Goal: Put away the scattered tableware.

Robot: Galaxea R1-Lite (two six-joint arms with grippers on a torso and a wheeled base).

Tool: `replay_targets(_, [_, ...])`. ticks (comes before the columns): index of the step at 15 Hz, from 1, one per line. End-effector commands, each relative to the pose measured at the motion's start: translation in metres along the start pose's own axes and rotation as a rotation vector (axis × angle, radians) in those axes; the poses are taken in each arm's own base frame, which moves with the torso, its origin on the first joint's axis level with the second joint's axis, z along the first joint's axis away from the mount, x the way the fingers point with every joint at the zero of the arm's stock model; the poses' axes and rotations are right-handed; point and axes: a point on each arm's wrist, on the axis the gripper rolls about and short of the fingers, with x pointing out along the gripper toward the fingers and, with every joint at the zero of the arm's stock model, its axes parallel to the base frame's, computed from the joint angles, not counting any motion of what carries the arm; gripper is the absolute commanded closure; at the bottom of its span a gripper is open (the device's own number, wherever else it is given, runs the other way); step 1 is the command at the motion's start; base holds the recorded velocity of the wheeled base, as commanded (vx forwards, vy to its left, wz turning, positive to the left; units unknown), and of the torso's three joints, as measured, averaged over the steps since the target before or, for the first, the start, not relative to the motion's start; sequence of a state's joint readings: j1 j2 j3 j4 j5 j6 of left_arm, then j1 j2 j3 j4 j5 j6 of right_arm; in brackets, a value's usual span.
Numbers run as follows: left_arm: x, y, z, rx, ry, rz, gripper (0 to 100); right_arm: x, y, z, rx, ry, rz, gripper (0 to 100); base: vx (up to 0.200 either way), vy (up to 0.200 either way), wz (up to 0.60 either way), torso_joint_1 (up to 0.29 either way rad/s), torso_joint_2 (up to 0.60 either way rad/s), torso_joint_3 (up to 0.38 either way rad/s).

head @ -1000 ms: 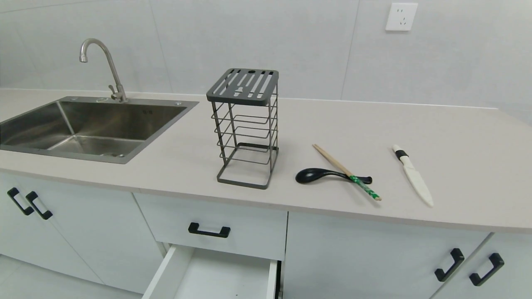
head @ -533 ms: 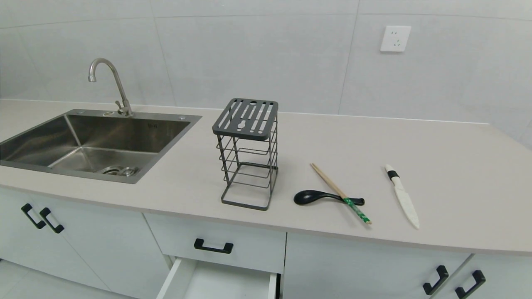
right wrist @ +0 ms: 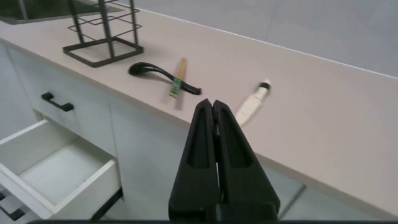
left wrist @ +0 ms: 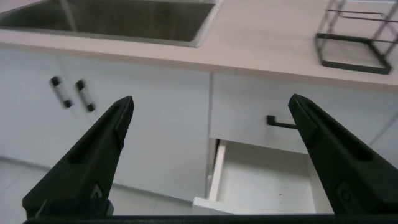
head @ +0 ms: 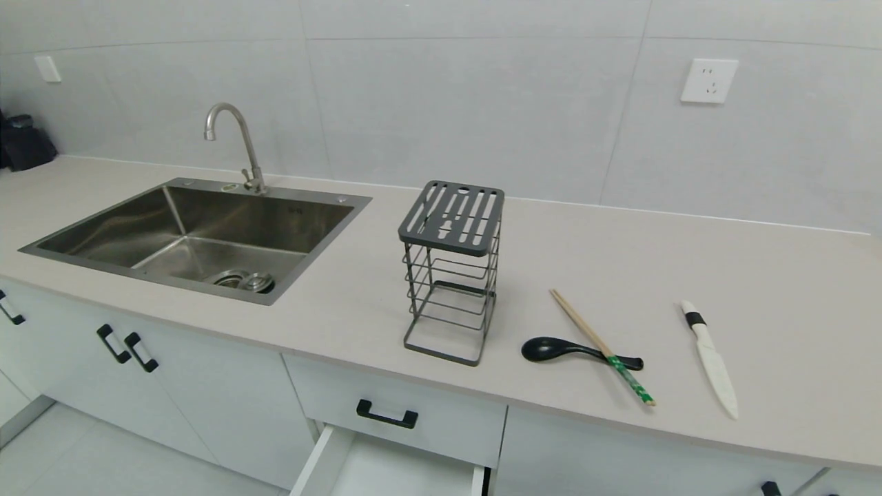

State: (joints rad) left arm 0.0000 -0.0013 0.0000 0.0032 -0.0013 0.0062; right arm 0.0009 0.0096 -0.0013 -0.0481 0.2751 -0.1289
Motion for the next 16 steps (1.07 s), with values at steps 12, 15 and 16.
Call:
replay_targets(12, [0.0001,0.0,0.0,0.0,0.001,0.0,0,0.0,-0.0018,-0.0002,-0.018,0.012,-0.076,100,0.0,0.0,0.0,0.036,-0.09,-0.051])
replay_targets(15, [0.0001,0.0,0.0,0.0,0.001,0.0,0,0.0,-0.0017,-0.0003,-0.031,0.014,-0.075,100,0.0,0.0,0.0,0.069,-0.16,-0.085])
replay_targets(16, [0.0001,0.0,0.0,0.0,0.001,0.0,0,-0.0001,-0.0017,0.0001,-0.047,0.013,-0.074,100,0.0,0.0,0.0,0.0,0.0,0.0])
